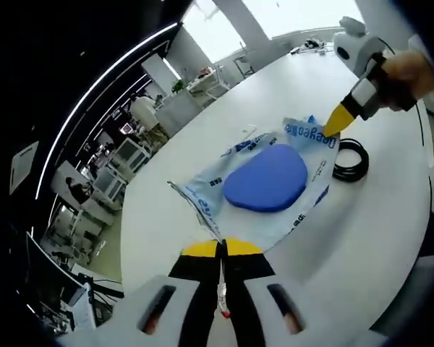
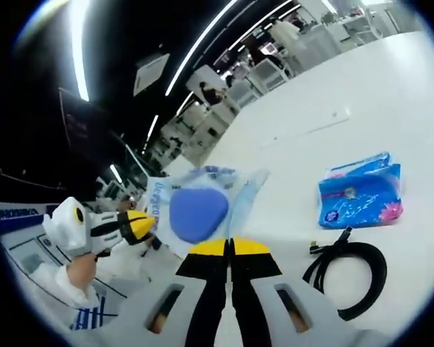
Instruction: Arrange the tabletop items into an orderly group along one side of the table until the central work area is clear of visible clutter.
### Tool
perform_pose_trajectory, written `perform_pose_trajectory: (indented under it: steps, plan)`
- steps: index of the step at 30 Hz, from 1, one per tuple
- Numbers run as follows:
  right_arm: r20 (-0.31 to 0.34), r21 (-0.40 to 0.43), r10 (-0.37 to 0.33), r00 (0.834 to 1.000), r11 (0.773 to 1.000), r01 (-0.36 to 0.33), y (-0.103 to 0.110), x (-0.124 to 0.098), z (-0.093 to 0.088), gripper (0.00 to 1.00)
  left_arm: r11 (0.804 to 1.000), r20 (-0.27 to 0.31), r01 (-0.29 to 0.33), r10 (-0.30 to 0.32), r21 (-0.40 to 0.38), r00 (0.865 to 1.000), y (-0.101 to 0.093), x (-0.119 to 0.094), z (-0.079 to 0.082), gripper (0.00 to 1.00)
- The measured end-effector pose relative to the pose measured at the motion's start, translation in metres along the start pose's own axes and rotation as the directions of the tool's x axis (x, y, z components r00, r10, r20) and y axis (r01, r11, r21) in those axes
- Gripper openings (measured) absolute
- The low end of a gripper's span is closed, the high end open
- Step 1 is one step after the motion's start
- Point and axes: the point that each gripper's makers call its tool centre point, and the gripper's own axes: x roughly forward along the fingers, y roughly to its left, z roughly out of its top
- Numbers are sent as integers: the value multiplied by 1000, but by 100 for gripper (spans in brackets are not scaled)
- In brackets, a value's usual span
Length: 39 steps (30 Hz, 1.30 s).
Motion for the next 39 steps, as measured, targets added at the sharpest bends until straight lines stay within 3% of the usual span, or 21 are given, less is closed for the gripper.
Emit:
perform_pose_trajectory:
  steps: [7, 12, 21, 22, 26, 27, 28, 29, 32, 39]
  plan:
    - [-6, -15, -14, 1000, 1000, 14, -4, 1, 1, 0, 1000, -3, 8, -8, -24, 1000, 0, 8, 0, 0]
    - [-3, -2, -20, 1000, 1000, 20, -7, 4, 5, 0, 999, -38, 30, -31, -26, 999, 0, 20, -7, 0]
    - [6, 11, -29, 1000, 1000, 29, -13, 9, 11, 0, 1000, -2, 6, -6, 18, 1000, 6, 35, 0, 0]
    - [9, 10, -37, 999, 999, 37, -16, 9, 12, 0, 999, -27, 43, -44, -22, 999, 0, 38, -5, 0]
    - [13, 21, -37, 999, 999, 36, -20, 10, 16, 0, 999, -9, 33, -34, -35, 999, 4, 45, -3, 0]
    - [12, 17, -40, 999, 999, 40, -21, 11, 16, 0, 999, -7, 38, -38, -21, 999, 3, 46, -3, 0]
    - [10, 13, -44, 999, 999, 44, -22, 11, 17, 0, 999, 23, 11, -12, 46, 1000, 9, 48, 3, 0]
    - [13, 19, -39, 999, 999, 39, -22, 13, 18, 0, 999, 28, -17, 16, 28, 999, 11, 48, 3, 0]
    - [15, 13, -45, 999, 999, 45, -23, 16, 21, 0, 1000, 37, 8, -9, 11, 999, 11, 53, 4, 0]
    - [20, 9, -42, 999, 999, 42, -25, 23, 30, 0, 990, 47, 49, -43, -133, 998, 17, 69, -4, 0]
